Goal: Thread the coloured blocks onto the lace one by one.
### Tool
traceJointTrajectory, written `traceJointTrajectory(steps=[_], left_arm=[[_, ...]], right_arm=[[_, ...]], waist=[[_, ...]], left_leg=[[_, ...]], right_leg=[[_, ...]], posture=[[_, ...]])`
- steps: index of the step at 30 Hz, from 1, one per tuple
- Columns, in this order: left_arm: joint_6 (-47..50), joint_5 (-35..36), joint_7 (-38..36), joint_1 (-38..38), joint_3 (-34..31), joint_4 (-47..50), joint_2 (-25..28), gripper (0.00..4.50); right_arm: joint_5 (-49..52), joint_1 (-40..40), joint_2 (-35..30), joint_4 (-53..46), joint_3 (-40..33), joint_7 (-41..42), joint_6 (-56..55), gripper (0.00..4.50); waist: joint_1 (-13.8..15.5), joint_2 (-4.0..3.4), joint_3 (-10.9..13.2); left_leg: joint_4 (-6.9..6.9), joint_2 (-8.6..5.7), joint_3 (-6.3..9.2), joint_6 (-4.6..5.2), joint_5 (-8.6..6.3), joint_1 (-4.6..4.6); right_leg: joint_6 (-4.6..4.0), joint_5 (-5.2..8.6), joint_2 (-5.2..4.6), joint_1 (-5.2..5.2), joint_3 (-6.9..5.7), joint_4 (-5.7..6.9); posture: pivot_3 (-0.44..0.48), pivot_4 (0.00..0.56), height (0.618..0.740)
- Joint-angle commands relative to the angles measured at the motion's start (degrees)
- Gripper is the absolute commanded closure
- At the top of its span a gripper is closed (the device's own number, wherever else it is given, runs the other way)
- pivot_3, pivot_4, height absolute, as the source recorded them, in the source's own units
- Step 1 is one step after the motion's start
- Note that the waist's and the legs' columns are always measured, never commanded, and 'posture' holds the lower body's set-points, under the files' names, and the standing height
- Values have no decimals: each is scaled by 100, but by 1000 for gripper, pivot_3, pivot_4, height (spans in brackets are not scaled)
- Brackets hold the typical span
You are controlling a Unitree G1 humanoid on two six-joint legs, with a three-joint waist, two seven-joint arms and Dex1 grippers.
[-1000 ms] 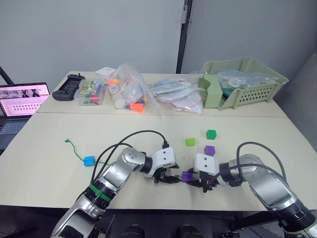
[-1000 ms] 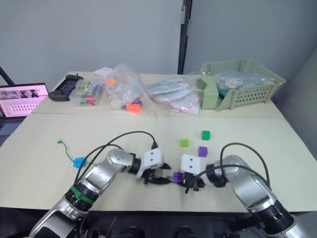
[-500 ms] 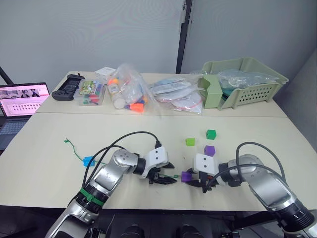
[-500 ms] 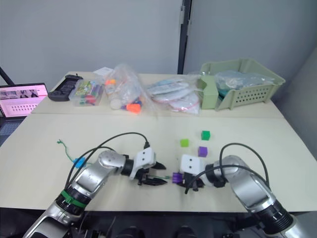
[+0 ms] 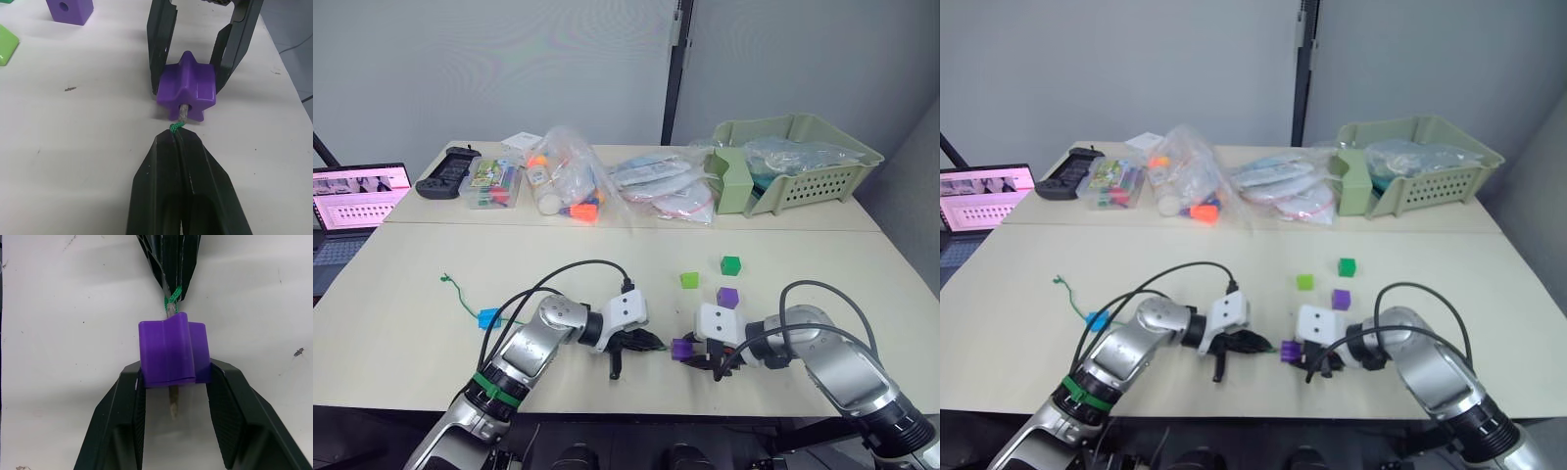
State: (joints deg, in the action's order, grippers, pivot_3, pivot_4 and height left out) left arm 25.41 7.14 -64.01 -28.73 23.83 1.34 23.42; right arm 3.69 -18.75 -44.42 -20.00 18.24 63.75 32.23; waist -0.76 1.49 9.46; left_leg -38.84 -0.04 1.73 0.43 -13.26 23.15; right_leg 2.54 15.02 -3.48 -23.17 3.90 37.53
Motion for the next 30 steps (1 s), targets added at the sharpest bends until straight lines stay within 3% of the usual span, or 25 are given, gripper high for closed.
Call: traceJointTrajectory(steps=[1,9,15,16,23,25,26,30], left_arm=[[9,72,-28,-151,67,200,-73,4500],[-51,-124,67,-327,414,-32,-327,4500],[-111,-55,-1,-366,204,-23,-176,4500],[-109,-3,-71,-357,172,19,-125,3945],[-136,82,-172,-340,92,245,91,1727],[-136,103,-234,-349,135,277,112,1076],[-155,81,-239,-377,175,255,83,742],[-347,-138,-144,-511,427,10,-179,700]], right_arm=[[122,-47,-32,-124,4,57,11,3182],[118,-59,12,-164,33,29,55,3182],[111,-28,1,-184,26,17,68,3182],[109,-24,-3,-182,22,14,65,3182],[145,-38,-17,-173,18,26,179,3182],[182,-52,28,-177,-77,-46,188,2148],[218,-57,31,-206,-147,-68,182,1841],[434,21,-160,-406,-362,-8,307,453]], waist=[[0,0,0],[2,0,0],[2,0,0],[1,0,0],[1,0,0],[1,0,0],[3,0,0],[26,0,0]], left_leg=[[0,0,0,0,0,0],[0,0,-4,0,0,0],[0,-1,-4,0,0,-1],[0,-1,-4,0,0,0],[0,0,-1,0,0,0],[1,0,-1,0,0,0],[1,0,-1,0,0,0],[-2,-2,-2,0,0,4]], right_leg=[[0,0,0,0,0,0],[0,0,1,1,0,0],[0,0,0,2,0,-2],[0,0,1,2,0,-1],[0,0,0,0,0,-1],[0,0,0,1,0,-2],[0,0,1,1,0,-2],[0,0,-1,1,0,-3]], posture=[[0,150,740],[0,150,740],[0,150,740],[0,150,740],[0,150,740],[0,150,740],[0,150,740],[0,150,740]])
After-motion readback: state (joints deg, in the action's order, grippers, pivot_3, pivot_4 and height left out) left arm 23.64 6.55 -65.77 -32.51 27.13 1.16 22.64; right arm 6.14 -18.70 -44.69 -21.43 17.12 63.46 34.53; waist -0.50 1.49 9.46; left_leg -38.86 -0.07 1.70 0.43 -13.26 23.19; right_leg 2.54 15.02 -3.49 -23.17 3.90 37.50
